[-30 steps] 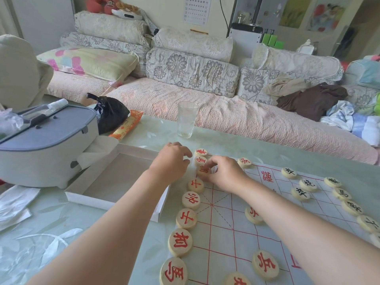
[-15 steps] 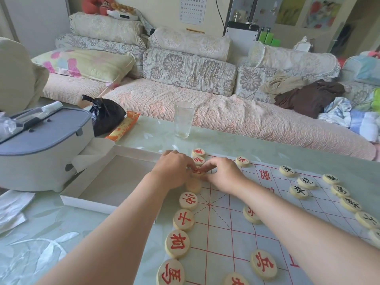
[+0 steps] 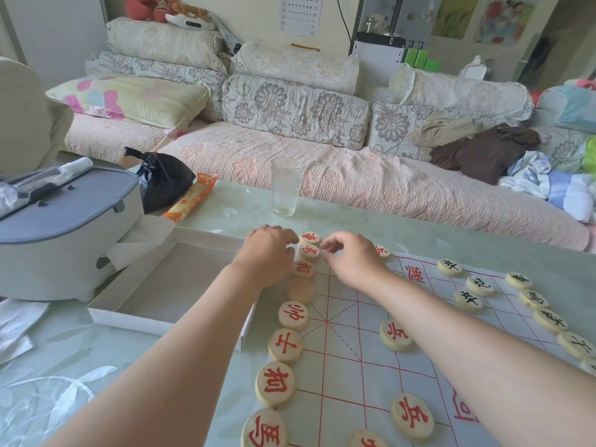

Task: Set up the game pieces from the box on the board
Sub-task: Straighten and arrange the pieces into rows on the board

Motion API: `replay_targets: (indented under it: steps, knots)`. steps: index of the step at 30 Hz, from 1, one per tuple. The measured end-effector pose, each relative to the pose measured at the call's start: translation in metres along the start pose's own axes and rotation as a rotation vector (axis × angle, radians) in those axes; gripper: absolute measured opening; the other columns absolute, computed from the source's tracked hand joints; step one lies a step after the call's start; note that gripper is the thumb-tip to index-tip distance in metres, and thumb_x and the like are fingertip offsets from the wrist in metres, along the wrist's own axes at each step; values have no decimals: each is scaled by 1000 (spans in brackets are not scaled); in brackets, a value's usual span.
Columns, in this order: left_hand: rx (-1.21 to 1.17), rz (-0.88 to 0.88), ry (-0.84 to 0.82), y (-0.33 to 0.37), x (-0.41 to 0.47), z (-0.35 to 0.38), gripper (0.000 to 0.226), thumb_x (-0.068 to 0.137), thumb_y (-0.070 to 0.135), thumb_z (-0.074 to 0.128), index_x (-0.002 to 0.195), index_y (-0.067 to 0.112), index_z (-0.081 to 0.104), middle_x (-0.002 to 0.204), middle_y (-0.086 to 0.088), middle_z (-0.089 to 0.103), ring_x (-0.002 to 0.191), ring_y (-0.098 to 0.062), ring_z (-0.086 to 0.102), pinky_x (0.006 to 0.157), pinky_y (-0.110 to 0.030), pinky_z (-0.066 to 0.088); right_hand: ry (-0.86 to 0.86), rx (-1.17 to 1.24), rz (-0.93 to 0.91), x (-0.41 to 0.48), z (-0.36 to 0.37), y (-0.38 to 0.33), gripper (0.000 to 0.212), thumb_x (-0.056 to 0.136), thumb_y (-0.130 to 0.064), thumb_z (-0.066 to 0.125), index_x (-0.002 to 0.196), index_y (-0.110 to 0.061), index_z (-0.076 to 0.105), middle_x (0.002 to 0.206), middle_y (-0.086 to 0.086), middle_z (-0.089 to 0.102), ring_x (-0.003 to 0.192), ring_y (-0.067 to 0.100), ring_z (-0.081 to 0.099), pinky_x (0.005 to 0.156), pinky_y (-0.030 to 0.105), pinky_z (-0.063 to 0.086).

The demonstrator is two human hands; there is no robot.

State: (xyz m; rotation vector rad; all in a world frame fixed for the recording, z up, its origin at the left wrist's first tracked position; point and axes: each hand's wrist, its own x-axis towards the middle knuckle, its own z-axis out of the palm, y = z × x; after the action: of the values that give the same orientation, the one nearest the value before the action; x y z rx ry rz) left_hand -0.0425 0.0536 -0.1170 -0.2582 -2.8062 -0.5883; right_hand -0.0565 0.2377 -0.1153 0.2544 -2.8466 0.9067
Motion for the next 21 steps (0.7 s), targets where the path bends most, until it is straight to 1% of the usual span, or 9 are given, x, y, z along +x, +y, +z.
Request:
replay_targets:
  steps: [3, 6, 9, 11, 13, 14, 16, 18, 21]
  knots:
    - [37, 5, -28, 3, 7, 3, 36, 95, 24, 46, 128, 31, 57, 131, 5, 59, 124, -19, 44, 103, -33, 30, -22, -36, 9, 12, -3, 0, 12, 90, -26, 64, 91, -38, 64, 95, -15, 66, 92, 12, 61, 81, 29, 51]
    - [97, 35, -129, 9, 12, 8, 45, 95, 20, 44, 136, 37, 49, 139, 4, 52, 129, -19, 38, 106, -33, 24, -85, -72, -6, 23, -1, 0, 16, 90, -29, 67, 104, -35, 70, 100, -13, 65, 96, 13, 61, 82, 28, 49]
    - [207, 84, -175, 13, 15, 11, 52, 91, 16, 42, 135, 42, 48, 137, 5, 53, 126, -19, 40, 105, -33, 26, -136, -107, -15, 28, 5, -2, 14, 87, -36, 71, 100, -39, 74, 101, -16, 65, 95, 11, 61, 80, 28, 49]
    - [232, 82, -173, 13, 16, 11, 50, 90, 16, 41, 131, 41, 53, 136, 6, 55, 124, -18, 42, 105, -33, 26, -143, -108, -17, 30, 9, -3, 11, 84, -38, 74, 94, -43, 75, 100, -15, 67, 94, 12, 62, 82, 29, 51]
    - [228, 61, -165, 12, 17, 11, 47, 90, 17, 41, 129, 41, 55, 135, 6, 55, 124, -17, 42, 105, -33, 25, -133, -113, -12, 30, 11, -5, 7, 85, -36, 74, 87, -42, 75, 104, -14, 68, 97, 13, 63, 83, 28, 51]
    - [226, 53, -164, 11, 18, 11, 46, 91, 18, 41, 128, 42, 55, 134, 6, 56, 124, -17, 42, 104, -33, 25, -128, -118, -8, 29, 11, -5, 8, 86, -34, 74, 85, -42, 74, 106, -13, 67, 98, 14, 62, 83, 28, 50]
    - [219, 41, -160, 10, 18, 12, 43, 92, 22, 41, 127, 43, 56, 133, 6, 56, 124, -17, 41, 103, -34, 25, -122, -128, -8, 28, 10, -5, 9, 87, -32, 72, 88, -40, 75, 107, -12, 65, 100, 16, 62, 83, 27, 49]
    - [211, 40, -121, 9, 17, 14, 37, 95, 28, 41, 126, 42, 56, 132, 5, 56, 124, -18, 40, 103, -35, 25, -101, -106, -15, 27, 9, -6, 9, 89, -31, 68, 92, -37, 75, 107, -10, 66, 100, 16, 62, 84, 28, 50]
    - [156, 21, -41, 8, 19, 13, 37, 97, 29, 41, 129, 37, 55, 133, 3, 54, 126, -20, 38, 103, -36, 26, -31, -87, -15, 32, 2, -6, 13, 92, -27, 61, 95, -35, 71, 104, -11, 66, 95, 15, 61, 76, 27, 46]
